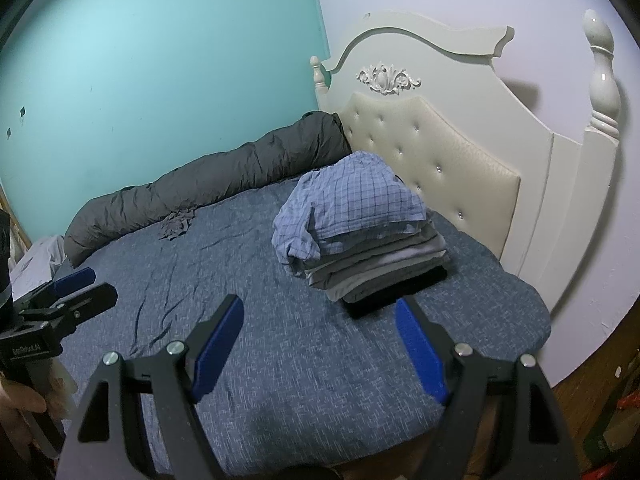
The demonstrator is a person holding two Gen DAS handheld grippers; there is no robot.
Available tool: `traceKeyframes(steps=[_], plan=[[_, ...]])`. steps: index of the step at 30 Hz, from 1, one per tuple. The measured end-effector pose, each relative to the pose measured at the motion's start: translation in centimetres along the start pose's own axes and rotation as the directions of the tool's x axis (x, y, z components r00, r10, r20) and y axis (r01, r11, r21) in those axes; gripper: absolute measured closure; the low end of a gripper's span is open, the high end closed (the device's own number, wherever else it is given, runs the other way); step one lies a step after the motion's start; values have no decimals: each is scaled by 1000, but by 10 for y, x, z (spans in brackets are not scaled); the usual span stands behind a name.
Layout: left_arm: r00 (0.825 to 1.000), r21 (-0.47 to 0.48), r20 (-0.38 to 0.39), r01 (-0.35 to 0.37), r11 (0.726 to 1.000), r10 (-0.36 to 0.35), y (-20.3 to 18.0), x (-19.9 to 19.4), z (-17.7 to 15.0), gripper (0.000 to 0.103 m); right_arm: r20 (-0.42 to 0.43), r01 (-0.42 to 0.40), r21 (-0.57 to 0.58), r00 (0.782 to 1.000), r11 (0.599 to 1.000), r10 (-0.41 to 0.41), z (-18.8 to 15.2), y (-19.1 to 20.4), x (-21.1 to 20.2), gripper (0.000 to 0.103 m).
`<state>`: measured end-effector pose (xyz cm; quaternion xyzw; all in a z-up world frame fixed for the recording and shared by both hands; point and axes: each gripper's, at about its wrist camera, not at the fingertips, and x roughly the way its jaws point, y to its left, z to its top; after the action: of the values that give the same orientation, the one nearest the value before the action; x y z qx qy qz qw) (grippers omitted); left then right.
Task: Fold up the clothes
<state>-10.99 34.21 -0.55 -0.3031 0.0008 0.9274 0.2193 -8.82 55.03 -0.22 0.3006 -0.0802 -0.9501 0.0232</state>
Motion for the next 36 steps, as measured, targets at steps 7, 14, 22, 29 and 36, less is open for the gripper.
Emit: traceKeyframes(steps=[7, 14, 22, 29, 36], plan=[[1000, 3, 13, 6, 1000, -6, -1, -2, 1, 0, -3, 0, 2, 1000, 1000, 0, -1, 1, 0, 24], [1000, -1, 29, 3, 1000, -3, 1, -5, 2, 0, 0, 1, 2, 1000, 1000, -1, 1, 1, -1, 24], [1000, -24, 17, -5, 1000, 6, 5, -5, 4, 0, -1, -2, 2, 1000, 1000, 2, 2, 0, -1, 24], [1000, -23, 21, 7, 1000, -7, 4, -6, 3, 0, -3, -3, 0, 1000, 1000, 3, 3, 0, 1, 24], [1000, -22, 22, 5, 1000, -5, 3, -5, 3, 0, -6, 0, 4, 1000, 1000, 0, 1, 1, 2, 24]])
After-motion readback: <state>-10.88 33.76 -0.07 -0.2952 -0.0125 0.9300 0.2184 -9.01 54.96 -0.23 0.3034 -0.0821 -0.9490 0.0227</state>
